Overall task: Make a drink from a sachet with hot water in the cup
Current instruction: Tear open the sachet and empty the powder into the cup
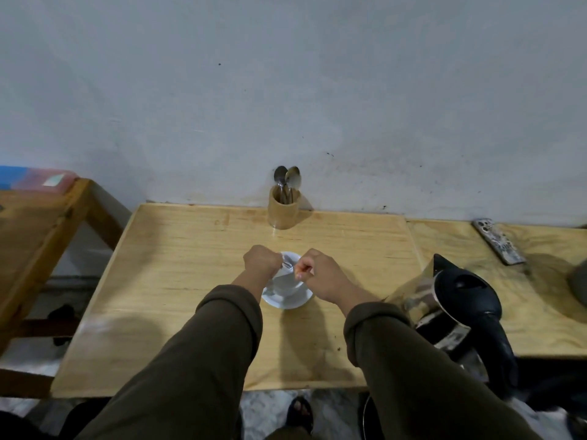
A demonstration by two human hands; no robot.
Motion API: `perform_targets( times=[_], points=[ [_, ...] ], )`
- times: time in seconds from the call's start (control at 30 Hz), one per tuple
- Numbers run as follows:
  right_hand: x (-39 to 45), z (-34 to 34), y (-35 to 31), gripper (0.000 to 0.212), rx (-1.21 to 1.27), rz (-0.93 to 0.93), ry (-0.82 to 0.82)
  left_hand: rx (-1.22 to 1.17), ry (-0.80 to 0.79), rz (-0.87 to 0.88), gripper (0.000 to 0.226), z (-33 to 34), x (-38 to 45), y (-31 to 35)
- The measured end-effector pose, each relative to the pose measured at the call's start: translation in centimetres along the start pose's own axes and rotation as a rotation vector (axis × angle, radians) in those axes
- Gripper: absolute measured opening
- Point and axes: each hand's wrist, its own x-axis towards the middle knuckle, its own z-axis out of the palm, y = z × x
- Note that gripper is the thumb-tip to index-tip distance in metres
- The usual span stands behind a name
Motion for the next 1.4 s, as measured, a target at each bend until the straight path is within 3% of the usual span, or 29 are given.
perform_targets(
  times=[0.2, 0.5, 0.63, 0.7, 0.9, 1.17, 1.27, 1.4],
  points=[
    [0.3, 0.2, 0.2, 0.021, 0.083, 0.01, 0.081, 0.094, 0.012, 0.025, 0.029, -0.1, -0.1, 0.5],
    [0.7, 1.4, 0.1, 0.024, -0.019, -0.064, 0.025, 0.126, -0.031, -0.074, 0.032, -0.4, -0.4, 1.1],
    [1.2, 1.7, 0.4, 0.015, -0.043, -0.034, 0.097, 0.09, -0.102, -0.12, 0.028, -0.7, -0.2, 1.4],
    [1.4, 1.6, 0.6, 0.013, -0.02, -0.017, 0.134, -0.038, -0.12, -0.106, 0.026, -0.4, 0.4, 1.2],
    [1.5, 1.3, 0.9, 0.014, 0.029, 0.056, 0.196, -0.196, -0.141, -0.049, 0.06, -1.4, 0.5, 1.0],
    [1.9, 0.8, 0.6, 0.013, 0.035, 0.085, 0.184, -0.234, -0.114, -0.015, 0.053, -1.5, 0.7, 0.6],
    [2.1, 0.6, 0.4, 0.042, -0.008, 0.104, 0.178, -0.215, -0.117, 0.006, 0.055, -1.6, 1.0, 0.6],
    [2.5, 0.4, 0.0, 0.048, -0.024, 0.115, 0.203, -0.176, -0.105, 0.048, 0.057, -1.6, 1.2, 0.7]
  ],
)
